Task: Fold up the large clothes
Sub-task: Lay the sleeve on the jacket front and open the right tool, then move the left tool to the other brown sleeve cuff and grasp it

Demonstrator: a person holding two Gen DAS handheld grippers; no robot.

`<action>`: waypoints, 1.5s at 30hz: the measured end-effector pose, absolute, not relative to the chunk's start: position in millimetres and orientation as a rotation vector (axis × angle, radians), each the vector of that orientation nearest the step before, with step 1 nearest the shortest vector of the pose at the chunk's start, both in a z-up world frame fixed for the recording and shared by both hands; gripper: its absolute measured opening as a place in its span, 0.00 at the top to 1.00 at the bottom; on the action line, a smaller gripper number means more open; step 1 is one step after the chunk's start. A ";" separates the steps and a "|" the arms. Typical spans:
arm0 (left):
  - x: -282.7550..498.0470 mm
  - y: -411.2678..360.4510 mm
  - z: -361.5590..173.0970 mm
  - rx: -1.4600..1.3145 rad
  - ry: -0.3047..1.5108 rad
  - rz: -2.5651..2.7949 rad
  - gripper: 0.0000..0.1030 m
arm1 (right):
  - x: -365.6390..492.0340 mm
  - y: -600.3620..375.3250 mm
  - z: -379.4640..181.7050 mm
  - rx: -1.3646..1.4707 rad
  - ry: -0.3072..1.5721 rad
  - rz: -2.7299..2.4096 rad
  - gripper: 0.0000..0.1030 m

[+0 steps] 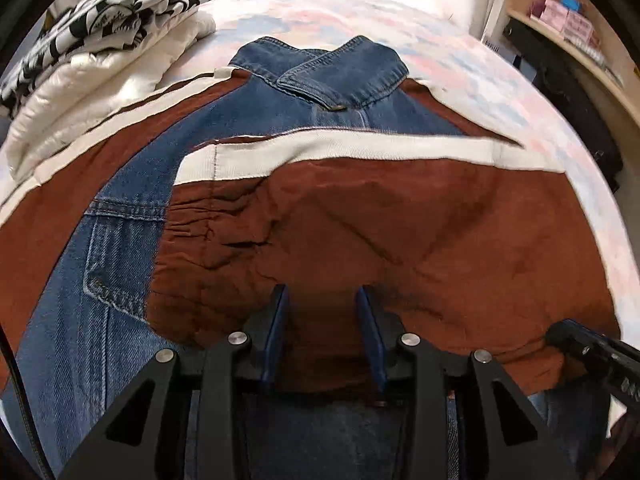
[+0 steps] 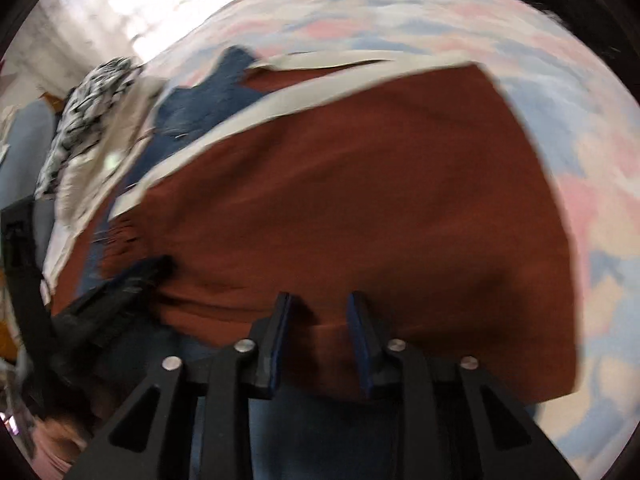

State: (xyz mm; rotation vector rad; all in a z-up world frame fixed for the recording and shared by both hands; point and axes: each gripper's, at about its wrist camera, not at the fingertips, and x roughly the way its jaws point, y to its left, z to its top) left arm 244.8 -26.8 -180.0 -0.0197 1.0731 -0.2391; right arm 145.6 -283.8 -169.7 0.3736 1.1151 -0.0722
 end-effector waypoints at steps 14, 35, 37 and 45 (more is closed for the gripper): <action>208.8 -29.4 -146.1 0.023 1.014 -0.238 0.57 | 96.4 -317.5 -137.4 0.339 1.018 -0.211 0.78; 68.4 41.0 -64.3 -0.079 0.933 -0.171 0.40 | 16.8 -196.0 -66.0 0.218 0.919 -0.033 0.51; 60.6 51.1 -59.8 -0.094 0.922 -0.167 0.40 | 11.6 -184.5 -62.4 0.210 0.912 -0.017 0.51; 38.0 91.5 -48.5 -0.140 0.882 -0.153 0.38 | 2.2 -136.4 -56.3 0.130 0.903 0.028 0.51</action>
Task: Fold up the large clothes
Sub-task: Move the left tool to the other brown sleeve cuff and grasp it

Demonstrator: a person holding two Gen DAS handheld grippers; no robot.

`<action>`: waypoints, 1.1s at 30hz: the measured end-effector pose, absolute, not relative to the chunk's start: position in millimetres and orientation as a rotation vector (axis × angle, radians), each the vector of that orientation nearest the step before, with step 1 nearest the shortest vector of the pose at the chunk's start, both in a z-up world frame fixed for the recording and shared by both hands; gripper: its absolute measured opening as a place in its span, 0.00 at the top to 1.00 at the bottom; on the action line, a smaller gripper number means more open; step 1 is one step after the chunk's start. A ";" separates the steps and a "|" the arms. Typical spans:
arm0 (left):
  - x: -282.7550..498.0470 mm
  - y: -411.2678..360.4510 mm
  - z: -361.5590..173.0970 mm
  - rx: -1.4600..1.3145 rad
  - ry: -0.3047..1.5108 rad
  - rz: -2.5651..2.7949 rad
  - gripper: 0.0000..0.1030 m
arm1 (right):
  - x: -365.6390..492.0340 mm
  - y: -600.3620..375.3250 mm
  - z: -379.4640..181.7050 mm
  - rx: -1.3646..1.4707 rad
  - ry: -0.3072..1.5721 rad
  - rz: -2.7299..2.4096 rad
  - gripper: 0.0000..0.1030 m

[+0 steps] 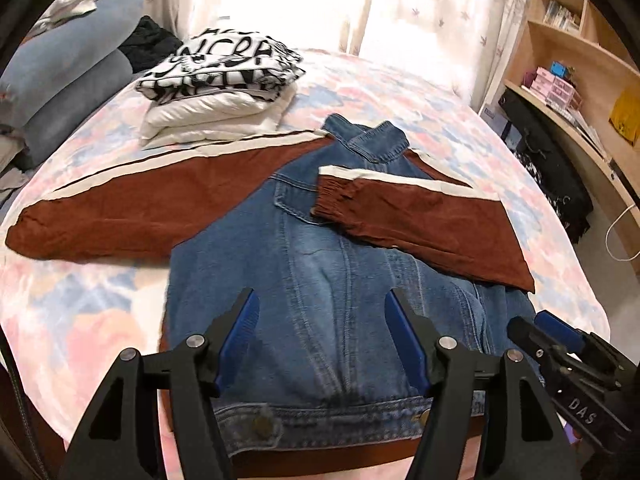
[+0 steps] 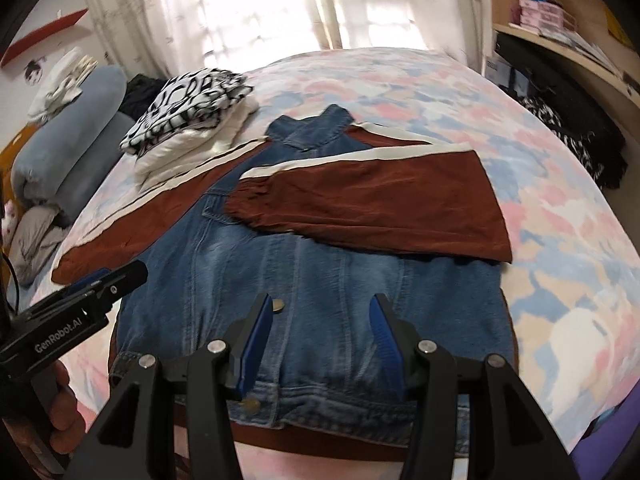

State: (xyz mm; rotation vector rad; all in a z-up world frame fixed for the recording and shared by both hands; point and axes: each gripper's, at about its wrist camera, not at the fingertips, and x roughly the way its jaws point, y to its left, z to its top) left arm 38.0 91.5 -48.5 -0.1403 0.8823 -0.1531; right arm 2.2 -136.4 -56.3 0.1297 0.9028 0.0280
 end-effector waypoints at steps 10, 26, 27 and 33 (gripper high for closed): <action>32.3 156.2 -49.6 -0.227 0.854 -0.092 0.36 | 9.9 -70.9 -48.5 0.029 0.880 0.090 0.51; 60.2 309.3 -80.5 -0.420 0.838 0.099 0.36 | 77.9 58.7 -47.6 -0.082 0.822 0.242 0.51; 63.4 320.7 -84.5 -0.443 0.841 0.108 0.36 | 83.4 66.2 -49.2 -0.083 0.822 0.251 0.51; 80.1 388.3 -117.6 -0.587 0.864 0.162 0.36 | 117.0 109.8 -62.2 -0.092 0.830 0.296 0.51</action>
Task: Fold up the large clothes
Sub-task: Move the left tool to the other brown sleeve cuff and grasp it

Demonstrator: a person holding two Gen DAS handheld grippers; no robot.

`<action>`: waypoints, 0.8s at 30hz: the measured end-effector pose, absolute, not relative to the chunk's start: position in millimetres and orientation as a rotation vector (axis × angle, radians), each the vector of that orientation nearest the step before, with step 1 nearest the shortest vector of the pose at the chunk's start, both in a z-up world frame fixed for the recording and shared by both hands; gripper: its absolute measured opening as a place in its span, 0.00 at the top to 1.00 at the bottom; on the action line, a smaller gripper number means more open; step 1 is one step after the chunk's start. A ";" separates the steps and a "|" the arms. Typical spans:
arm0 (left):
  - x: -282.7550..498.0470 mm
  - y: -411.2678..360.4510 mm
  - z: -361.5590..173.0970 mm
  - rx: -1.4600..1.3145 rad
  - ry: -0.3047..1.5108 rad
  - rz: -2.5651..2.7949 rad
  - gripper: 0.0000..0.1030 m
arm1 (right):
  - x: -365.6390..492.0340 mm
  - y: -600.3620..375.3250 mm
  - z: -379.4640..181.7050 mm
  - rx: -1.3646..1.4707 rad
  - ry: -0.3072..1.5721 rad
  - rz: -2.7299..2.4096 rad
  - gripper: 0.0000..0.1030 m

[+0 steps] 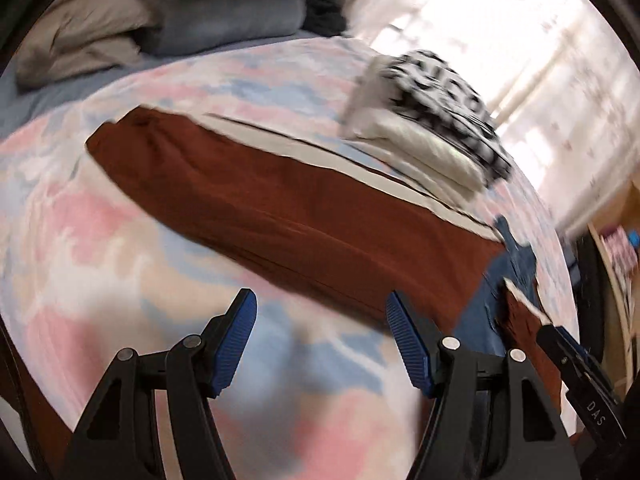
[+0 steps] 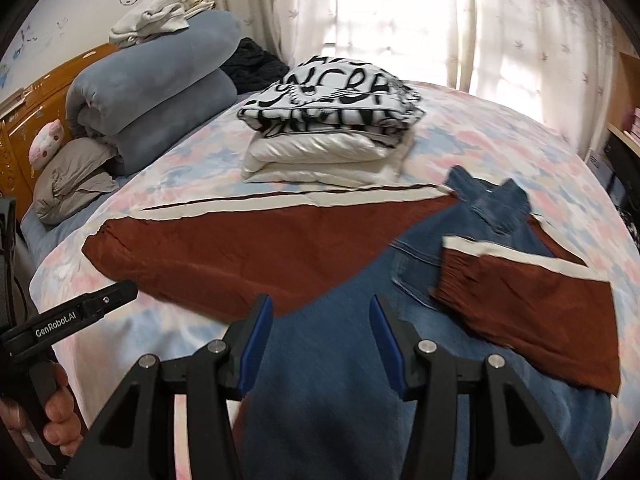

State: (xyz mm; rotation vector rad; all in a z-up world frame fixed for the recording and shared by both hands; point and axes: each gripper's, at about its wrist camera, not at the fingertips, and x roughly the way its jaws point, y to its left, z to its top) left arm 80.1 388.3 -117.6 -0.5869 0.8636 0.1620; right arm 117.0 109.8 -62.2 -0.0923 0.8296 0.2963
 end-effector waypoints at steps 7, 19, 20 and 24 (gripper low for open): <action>94.9 461.4 -162.9 -0.749 0.872 0.256 0.36 | 142.7 149.7 -74.4 -0.120 0.829 0.337 0.51; 133.6 517.5 -198.8 -0.924 0.809 0.240 0.36 | 175.0 186.5 -104.2 -0.112 0.897 0.392 0.51; 136.1 518.4 -199.3 -0.922 0.803 0.250 0.36 | 175.7 188.4 -108.2 -0.112 0.909 0.397 0.51; 144.7 518.1 -196.8 -0.863 0.797 0.334 0.73 | 176.2 191.4 -115.4 -0.107 0.933 0.405 0.51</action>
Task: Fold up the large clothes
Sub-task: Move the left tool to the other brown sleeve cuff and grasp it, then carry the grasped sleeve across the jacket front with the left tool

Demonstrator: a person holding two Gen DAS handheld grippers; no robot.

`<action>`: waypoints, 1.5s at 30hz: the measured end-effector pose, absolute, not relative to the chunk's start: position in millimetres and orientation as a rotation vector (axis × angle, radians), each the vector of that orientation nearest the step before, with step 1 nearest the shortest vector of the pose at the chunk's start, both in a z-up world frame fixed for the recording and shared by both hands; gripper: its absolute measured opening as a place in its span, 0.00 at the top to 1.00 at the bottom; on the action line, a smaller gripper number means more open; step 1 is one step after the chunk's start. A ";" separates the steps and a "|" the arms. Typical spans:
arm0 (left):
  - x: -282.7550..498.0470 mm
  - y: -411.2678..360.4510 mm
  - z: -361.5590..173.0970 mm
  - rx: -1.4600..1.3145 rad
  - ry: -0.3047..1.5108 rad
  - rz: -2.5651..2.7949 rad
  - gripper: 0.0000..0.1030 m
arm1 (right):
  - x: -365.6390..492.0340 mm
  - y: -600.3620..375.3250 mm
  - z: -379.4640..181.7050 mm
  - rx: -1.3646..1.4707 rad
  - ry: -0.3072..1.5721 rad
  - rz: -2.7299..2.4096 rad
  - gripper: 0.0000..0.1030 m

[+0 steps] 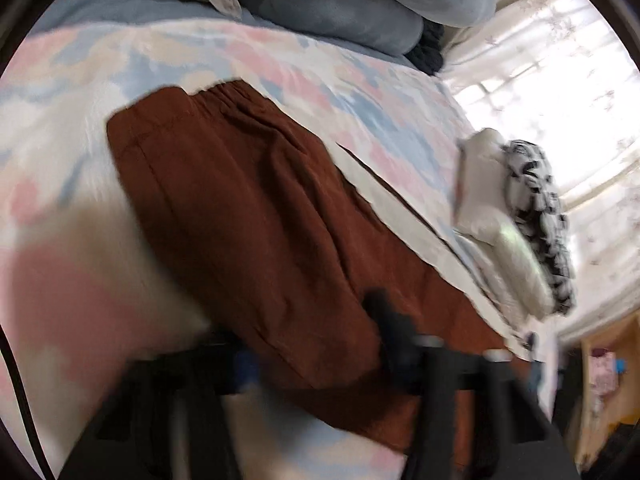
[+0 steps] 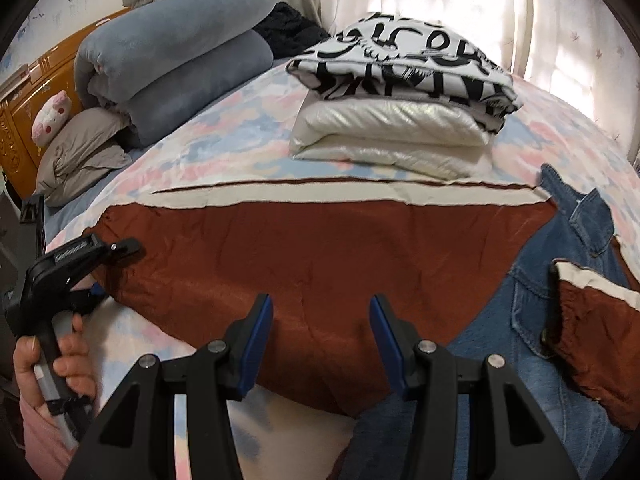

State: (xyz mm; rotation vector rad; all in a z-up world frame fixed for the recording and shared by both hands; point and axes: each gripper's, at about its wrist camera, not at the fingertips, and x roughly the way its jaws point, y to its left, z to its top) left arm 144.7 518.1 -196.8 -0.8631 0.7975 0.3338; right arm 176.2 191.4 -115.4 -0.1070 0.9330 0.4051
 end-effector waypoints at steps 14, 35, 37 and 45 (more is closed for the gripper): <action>151.7 406.4 -18.1 -0.509 0.565 0.241 0.94 | 151.8 124.2 -73.0 0.025 0.857 0.379 0.51; 185.9 -15.3 -34.7 -0.079 0.852 -0.365 0.90 | 85.3 -193.0 -66.3 0.330 0.775 -0.071 0.51; 184.6 -38.1 -64.6 -0.021 0.918 -0.397 0.77 | 82.6 -204.8 -73.2 0.342 0.792 -0.081 0.51; 158.9 -42.2 -91.1 -0.004 0.965 -0.438 0.26 | 80.2 -219.5 -91.1 0.411 0.847 -0.020 0.51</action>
